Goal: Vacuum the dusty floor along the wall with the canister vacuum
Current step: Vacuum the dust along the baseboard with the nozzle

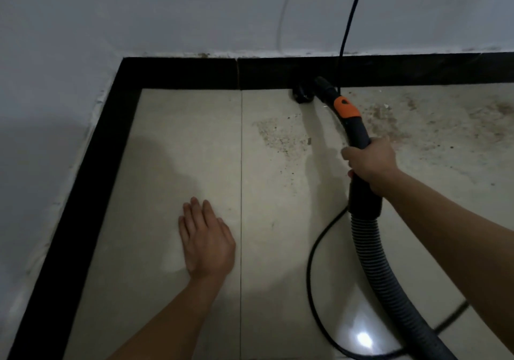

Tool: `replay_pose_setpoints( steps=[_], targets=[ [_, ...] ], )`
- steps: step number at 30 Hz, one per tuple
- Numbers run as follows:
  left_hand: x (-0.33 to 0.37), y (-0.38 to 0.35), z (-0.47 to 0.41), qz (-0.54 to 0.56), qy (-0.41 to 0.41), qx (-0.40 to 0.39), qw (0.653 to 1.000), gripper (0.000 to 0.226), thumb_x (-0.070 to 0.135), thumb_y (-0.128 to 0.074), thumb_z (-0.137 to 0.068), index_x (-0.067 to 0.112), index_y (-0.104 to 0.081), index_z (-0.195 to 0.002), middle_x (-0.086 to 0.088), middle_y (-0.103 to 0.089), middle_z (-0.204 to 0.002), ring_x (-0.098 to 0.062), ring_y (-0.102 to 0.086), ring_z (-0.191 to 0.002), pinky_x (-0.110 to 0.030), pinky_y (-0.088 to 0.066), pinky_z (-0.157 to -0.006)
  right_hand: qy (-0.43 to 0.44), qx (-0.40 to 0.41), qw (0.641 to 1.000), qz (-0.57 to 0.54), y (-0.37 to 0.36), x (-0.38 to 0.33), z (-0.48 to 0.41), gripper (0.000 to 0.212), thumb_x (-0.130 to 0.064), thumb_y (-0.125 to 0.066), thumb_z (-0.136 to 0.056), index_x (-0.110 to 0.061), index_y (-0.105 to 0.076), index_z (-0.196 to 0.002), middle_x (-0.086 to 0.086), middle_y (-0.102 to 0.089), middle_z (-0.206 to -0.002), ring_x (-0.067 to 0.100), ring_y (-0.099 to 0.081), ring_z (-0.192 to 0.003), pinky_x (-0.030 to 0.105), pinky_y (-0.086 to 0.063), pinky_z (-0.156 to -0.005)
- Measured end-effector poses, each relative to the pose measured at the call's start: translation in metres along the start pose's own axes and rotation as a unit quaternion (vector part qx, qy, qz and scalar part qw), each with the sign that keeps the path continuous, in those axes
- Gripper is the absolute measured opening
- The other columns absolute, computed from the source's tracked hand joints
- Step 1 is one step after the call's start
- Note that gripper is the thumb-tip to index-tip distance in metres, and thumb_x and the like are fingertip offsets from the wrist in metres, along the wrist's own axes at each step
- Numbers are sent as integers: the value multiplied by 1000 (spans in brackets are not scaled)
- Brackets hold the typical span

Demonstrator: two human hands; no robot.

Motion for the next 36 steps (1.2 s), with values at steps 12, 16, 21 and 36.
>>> replay_pose_setpoints(
  steps=[12, 16, 21, 36],
  targets=[
    [2, 5, 2, 2, 4, -10, 1000, 54, 23, -31, -92, -5, -49, -133, -26, -42, -143, -41, -37, -135, -50, -28, -113, 68, -98, 993, 25, -68, -49, 13, 34, -27, -72, -77, -14, -58, -104, 8, -66, -80, 23, -65, -57, 39, -60, -59],
    [2, 5, 1, -2, 8, -13, 1000, 54, 24, -30, -92, -4, -49, -134, -25, -42, -144, -40, -37, -135, -49, -28, -113, 119, -86, 986, 82, -80, -52, 25, 35, -31, -69, -75, -16, -56, -104, 7, -65, -83, 26, -67, -64, 41, -60, -63],
    [1, 6, 0, 3, 5, -18, 1000, 53, 23, -33, -92, -4, -49, -134, -25, -42, -144, -39, -37, -136, -49, -27, -113, 138, -134, 975, 108, -78, -57, 33, 30, -29, -69, -74, -19, -56, -98, 6, -65, -78, 24, -67, -60, 38, -59, -58],
    [3, 9, 2, 5, 1, -21, 1000, 55, 22, -33, -90, -7, -48, -134, -29, -41, -143, -44, -36, -134, -53, -28, -112, 49, -36, 993, 98, 31, 30, 47, 20, -21, -70, -74, -17, -58, -89, 7, -66, -69, 19, -65, -46, 27, -50, -44]
  ],
)
Point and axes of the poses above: each hand's wrist, its own z-axis away from the middle knuckle, its own y-axis out of the back of the hand, x = y × z, the point moved 3 cm from there along -z, towards the middle knuckle
